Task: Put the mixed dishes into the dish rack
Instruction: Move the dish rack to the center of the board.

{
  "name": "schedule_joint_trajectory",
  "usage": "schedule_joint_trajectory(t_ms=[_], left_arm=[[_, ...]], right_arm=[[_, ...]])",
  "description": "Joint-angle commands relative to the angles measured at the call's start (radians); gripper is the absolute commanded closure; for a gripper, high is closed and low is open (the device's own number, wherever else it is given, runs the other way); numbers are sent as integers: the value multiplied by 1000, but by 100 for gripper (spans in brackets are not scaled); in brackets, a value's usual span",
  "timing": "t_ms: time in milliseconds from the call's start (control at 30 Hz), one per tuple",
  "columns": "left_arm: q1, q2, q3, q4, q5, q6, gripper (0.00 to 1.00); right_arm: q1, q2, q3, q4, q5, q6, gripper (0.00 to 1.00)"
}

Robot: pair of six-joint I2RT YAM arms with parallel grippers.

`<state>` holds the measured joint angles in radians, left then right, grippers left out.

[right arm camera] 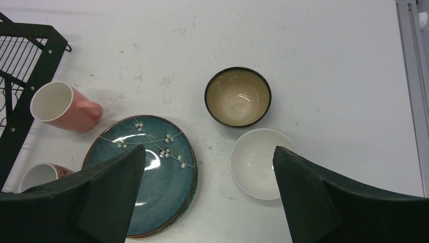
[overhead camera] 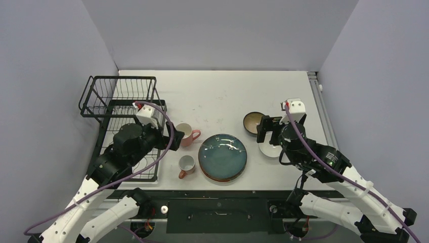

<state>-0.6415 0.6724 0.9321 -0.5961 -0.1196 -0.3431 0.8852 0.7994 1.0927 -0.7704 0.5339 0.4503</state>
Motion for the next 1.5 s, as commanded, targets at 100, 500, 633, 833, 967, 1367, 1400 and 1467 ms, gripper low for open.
schedule_joint_trajectory(t_ms=[100, 500, 633, 833, 967, 1367, 1400, 1467], left_arm=[[3, 20, 152, -162, -184, -134, 4], [3, 46, 272, -330, -399, -334, 6], [4, 33, 238, -313, -451, -402, 8], [5, 40, 220, -301, -565, -475, 15], [11, 70, 239, -311, -646, -490, 15], [159, 90, 264, -256, -637, -485, 18], [189, 96, 262, -250, -613, -484, 18], [247, 109, 258, -236, -567, -478, 18]], right_arm=[[6, 28, 72, -7, 17, -17, 9], [5, 113, 141, -6, 16, -42, 10], [6, 135, 147, 1, 12, -46, 11], [5, 155, 143, 13, 7, -47, 11], [6, 162, 141, 21, -5, -49, 11], [5, 133, 134, 18, 4, -65, 11], [6, 132, 134, 20, 3, -65, 11], [6, 125, 129, 24, 3, -65, 11]])
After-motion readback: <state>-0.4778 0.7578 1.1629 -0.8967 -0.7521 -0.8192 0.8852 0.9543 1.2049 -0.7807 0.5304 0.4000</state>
